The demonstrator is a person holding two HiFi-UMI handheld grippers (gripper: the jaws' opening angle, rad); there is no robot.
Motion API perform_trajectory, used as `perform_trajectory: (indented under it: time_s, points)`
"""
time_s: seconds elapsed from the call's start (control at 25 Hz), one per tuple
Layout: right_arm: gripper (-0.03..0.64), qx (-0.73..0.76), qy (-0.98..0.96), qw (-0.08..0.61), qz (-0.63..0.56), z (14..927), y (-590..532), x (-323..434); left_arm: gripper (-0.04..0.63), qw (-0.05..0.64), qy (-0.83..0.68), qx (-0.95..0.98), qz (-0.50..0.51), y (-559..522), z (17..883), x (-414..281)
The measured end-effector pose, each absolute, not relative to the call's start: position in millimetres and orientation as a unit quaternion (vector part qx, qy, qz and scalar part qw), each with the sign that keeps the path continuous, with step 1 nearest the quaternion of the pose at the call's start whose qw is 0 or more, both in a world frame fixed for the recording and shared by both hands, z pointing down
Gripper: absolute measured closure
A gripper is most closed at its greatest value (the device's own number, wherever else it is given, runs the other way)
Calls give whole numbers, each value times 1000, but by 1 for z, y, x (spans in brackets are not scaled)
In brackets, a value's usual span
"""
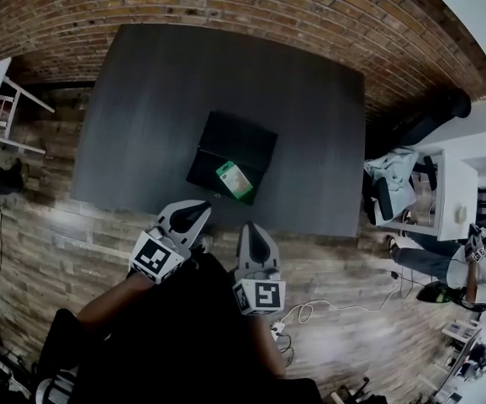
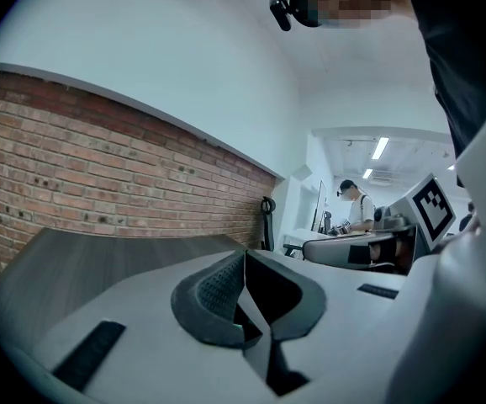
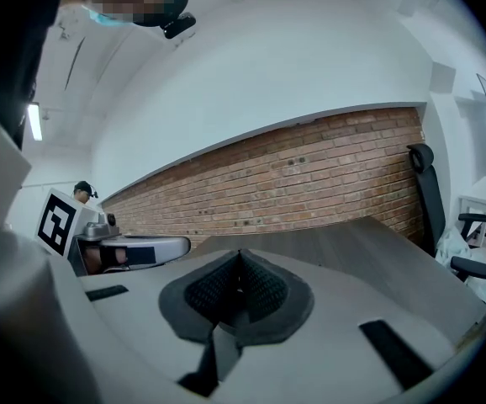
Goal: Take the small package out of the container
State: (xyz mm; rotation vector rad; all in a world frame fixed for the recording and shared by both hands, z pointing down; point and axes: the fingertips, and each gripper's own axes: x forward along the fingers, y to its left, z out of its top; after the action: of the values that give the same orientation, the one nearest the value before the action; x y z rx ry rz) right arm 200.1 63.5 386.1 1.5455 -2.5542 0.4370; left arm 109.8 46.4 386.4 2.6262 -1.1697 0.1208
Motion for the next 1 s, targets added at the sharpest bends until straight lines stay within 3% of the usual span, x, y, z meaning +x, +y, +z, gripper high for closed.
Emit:
perform_trajectory:
  time_s: [1.0]
  points:
    - [591, 478, -836, 183, 200, 490, -4, 171, 561, 184, -363, 910, 76, -27, 461, 98]
